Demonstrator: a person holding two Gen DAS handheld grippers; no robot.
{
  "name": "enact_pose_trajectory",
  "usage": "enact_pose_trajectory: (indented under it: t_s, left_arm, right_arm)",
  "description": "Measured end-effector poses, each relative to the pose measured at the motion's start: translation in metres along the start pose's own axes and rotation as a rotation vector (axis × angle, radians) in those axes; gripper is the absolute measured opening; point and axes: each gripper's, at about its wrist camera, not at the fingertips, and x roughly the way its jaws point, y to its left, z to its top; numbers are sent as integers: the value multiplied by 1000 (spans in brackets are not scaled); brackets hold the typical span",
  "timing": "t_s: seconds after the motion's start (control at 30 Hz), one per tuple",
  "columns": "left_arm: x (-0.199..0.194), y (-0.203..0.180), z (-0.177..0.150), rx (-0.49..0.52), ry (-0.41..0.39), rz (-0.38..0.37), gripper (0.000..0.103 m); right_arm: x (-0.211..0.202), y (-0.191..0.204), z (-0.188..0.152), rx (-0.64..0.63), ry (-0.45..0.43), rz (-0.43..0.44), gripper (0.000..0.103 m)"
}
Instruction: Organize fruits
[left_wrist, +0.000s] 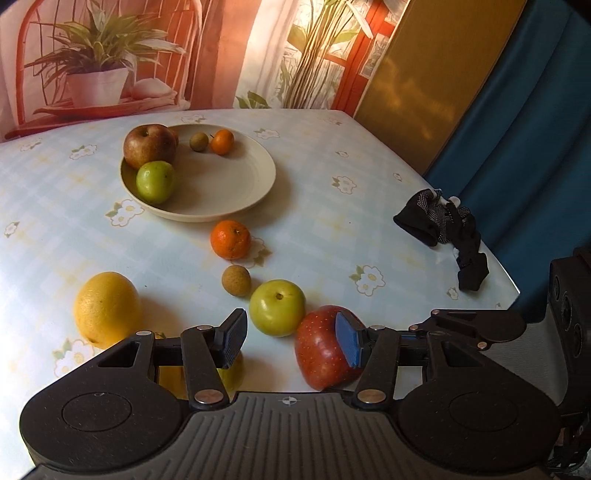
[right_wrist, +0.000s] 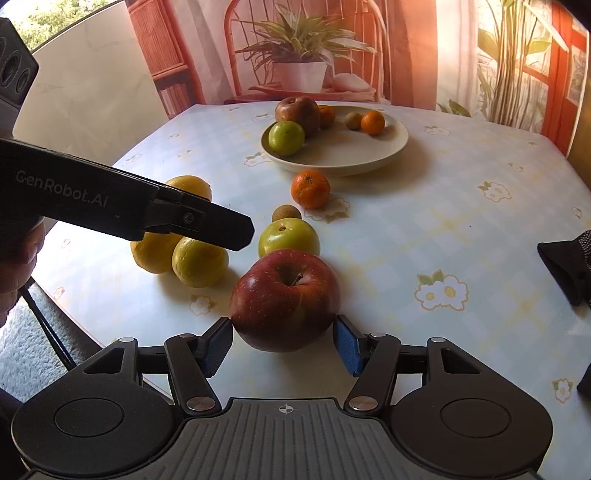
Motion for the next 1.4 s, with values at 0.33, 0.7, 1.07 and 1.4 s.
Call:
enact_pose_trajectory:
  t_s: [0.33, 0.7, 1.07, 1.4]
  left_arm:
    - [32, 12, 4, -146, 100, -147, 53]
    - [42, 18, 1, -181, 109, -178, 33]
    - [45, 20, -3, -188, 106, -194, 37]
    - [28, 14, 9, -139, 25, -183, 36]
  right_arm:
    - [2, -3, -1, 7, 3, 18, 56]
    - [5, -8, -1, 23, 8, 35, 56]
    - [6, -9, -2, 25, -8, 41, 59]
    - [-6, -4, 12, -26, -56, 7, 58]
